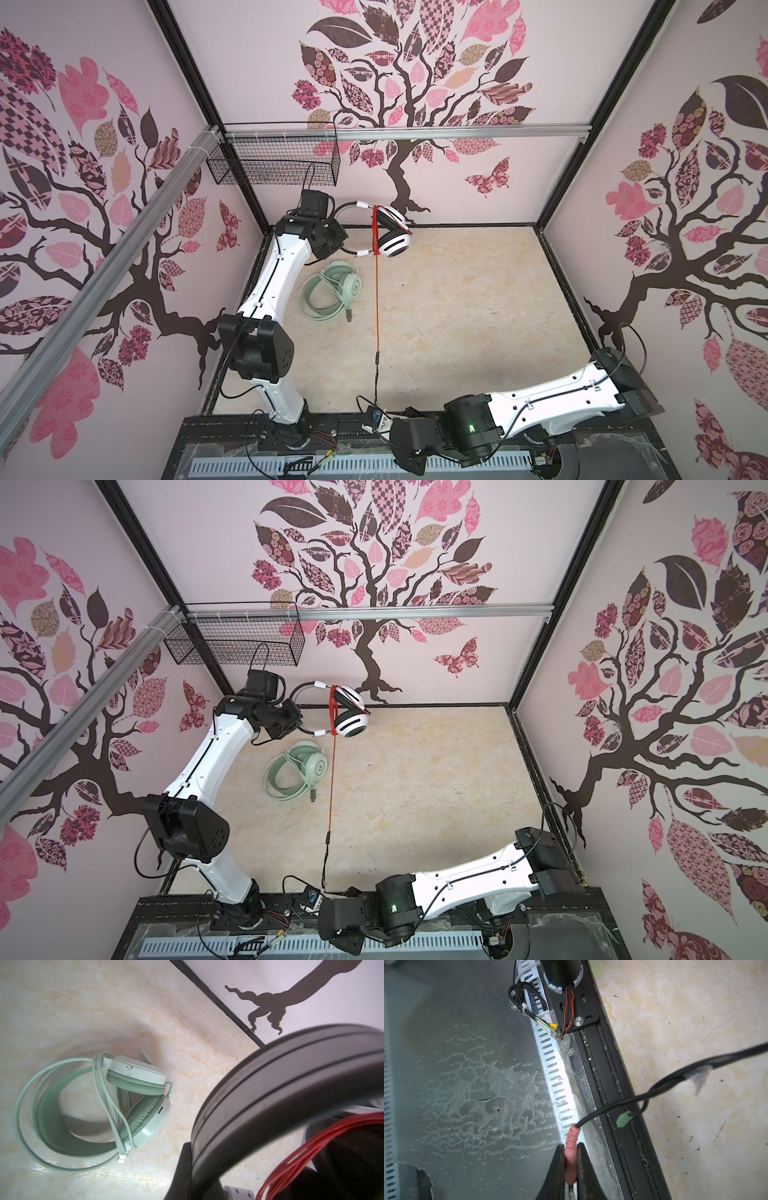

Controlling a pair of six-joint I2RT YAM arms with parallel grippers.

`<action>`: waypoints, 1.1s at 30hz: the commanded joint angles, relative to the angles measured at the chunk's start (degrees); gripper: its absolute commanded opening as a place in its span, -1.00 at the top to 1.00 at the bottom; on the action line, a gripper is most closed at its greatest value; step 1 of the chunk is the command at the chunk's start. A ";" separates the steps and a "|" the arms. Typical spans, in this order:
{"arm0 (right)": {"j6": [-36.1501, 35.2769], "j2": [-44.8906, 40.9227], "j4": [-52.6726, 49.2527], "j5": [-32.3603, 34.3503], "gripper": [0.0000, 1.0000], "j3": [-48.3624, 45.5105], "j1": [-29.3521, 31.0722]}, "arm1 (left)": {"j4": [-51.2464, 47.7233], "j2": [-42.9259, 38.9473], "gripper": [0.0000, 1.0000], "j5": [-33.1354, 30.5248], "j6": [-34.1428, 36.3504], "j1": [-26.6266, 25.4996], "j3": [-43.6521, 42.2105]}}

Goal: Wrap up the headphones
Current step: 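Pull the pink plug toward the robot with the right gripper, straightening the cable, then lower the headset with the left gripper while the right gripper brings the plug toward it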

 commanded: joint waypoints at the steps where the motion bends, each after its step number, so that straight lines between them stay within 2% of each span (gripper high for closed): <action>1: 0.00 -4.12 -5.95 0.75 1.00 3.64 2.52 | 5.38 -0.06 1.00 -3.22 -0.33 1.18 -0.55; 11: 1.76 -7.13 -25.85 13.08 1.00 16.99 7.11 | 3.15 1.31 1.00 -7.99 1.17 2.02 -1.30; 15: 1.37 -4.82 -34.38 18.39 1.00 25.18 7.29 | 1.66 0.80 1.00 -11.10 1.28 1.86 -2.32; 21: 0.28 0.46 -47.55 31.75 1.00 40.59 7.38 | -3.11 0.75 1.00 -14.83 1.74 0.89 -3.03; 26: -2.35 1.59 -50.13 40.34 1.00 46.00 7.26 | -4.66 -3.19 1.00 -15.36 1.72 -0.37 -9.72; 33: -6.18 -0.61 -47.14 44.79 1.00 46.24 6.21 | -3.68 -13.80 1.00 -15.20 3.35 -3.99 -23.43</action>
